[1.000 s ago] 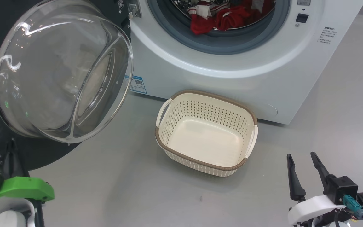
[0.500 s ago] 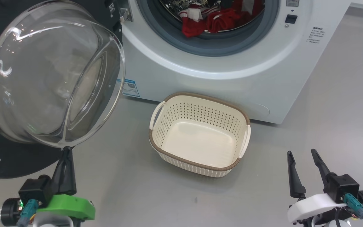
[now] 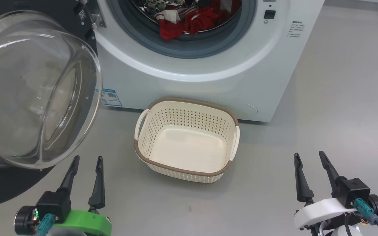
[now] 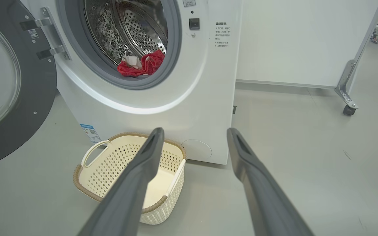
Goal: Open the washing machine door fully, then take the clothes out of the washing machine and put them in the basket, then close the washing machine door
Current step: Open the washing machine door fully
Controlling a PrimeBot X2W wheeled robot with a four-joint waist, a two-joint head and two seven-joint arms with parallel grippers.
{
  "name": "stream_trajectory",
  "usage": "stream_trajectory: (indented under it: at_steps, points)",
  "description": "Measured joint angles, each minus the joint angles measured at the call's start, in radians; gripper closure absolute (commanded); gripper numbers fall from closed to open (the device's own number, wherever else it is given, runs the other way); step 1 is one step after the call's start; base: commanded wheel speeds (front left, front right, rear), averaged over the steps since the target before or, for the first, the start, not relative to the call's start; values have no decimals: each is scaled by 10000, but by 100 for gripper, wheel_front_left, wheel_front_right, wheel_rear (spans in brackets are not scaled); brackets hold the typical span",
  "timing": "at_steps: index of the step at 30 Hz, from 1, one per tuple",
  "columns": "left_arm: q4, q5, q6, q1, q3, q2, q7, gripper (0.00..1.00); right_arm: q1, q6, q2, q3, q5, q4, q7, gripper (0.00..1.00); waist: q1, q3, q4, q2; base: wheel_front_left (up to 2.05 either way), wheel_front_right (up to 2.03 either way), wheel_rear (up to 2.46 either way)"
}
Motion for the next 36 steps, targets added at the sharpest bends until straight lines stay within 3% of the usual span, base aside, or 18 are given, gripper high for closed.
stream_trajectory:
  at_steps: [1,20,36]
  points:
    - [-29,0,0,10,-4,-2,0,0,-1,0,4,6,0,0,0,0,0,-2,-84,0,0,0,0]
    - [-71,105,337,244,52,-10,537,0,-110,13,150,44,10,4,0,0,0,-237,-1819,0,0,0,0]
    - [-115,276,454,353,-86,-10,928,0,126,-63,157,-81,-8,27,0,0,0,-711,-1987,0,0,0,0]
